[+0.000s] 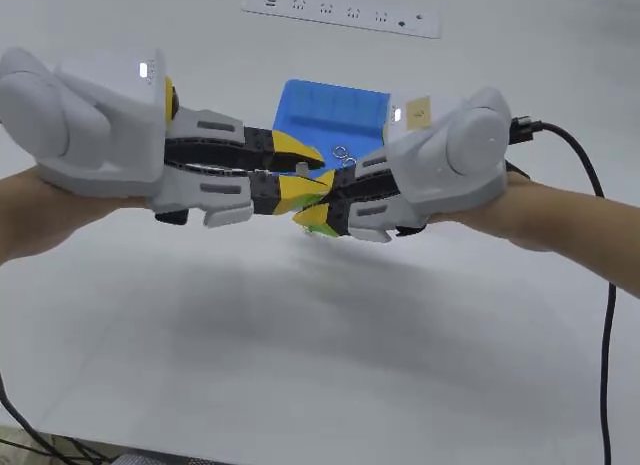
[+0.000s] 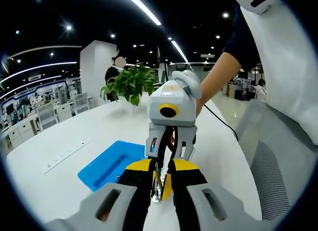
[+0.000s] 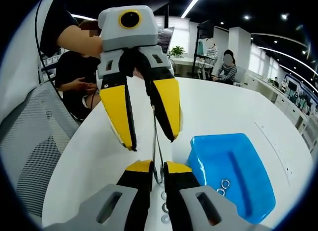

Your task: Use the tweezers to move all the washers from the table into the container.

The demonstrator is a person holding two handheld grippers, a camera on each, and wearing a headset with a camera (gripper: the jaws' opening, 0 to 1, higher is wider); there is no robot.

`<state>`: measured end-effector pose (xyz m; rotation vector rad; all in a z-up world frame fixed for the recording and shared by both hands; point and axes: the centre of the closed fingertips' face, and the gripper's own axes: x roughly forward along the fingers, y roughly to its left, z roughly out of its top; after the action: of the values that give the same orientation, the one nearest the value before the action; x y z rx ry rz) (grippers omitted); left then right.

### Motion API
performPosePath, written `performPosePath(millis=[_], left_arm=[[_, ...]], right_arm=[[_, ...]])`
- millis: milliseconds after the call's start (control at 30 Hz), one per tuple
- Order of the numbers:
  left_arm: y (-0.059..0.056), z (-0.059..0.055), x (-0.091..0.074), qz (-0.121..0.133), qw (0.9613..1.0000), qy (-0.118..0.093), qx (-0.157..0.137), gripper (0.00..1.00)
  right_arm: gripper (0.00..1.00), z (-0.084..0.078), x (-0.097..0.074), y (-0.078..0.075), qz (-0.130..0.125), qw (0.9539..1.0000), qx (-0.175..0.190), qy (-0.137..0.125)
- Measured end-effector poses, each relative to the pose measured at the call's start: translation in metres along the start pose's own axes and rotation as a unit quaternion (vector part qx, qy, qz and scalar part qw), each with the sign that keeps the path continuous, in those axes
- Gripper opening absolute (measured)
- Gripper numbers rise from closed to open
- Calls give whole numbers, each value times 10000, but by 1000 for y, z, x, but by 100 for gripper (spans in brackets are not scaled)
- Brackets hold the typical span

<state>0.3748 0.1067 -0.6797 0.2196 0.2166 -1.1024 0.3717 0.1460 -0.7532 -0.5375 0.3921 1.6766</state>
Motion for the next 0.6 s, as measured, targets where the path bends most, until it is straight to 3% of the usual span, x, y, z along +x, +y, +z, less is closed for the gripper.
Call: performPosePath(millis=[200,433,600], left_arm=[[-9,2,-8,14,10000,17,51,23],[-8,7,-25,316,9995,-73,-23,23],[-3,13,-39,582,9978,-234,-232,27]], right_arm=[[9,4,-7,2,-24,10000,54,-52],[9,11,-16,0,-88,9995,237,-202],[9,22,-25,-8,-247,9980,403,-408]])
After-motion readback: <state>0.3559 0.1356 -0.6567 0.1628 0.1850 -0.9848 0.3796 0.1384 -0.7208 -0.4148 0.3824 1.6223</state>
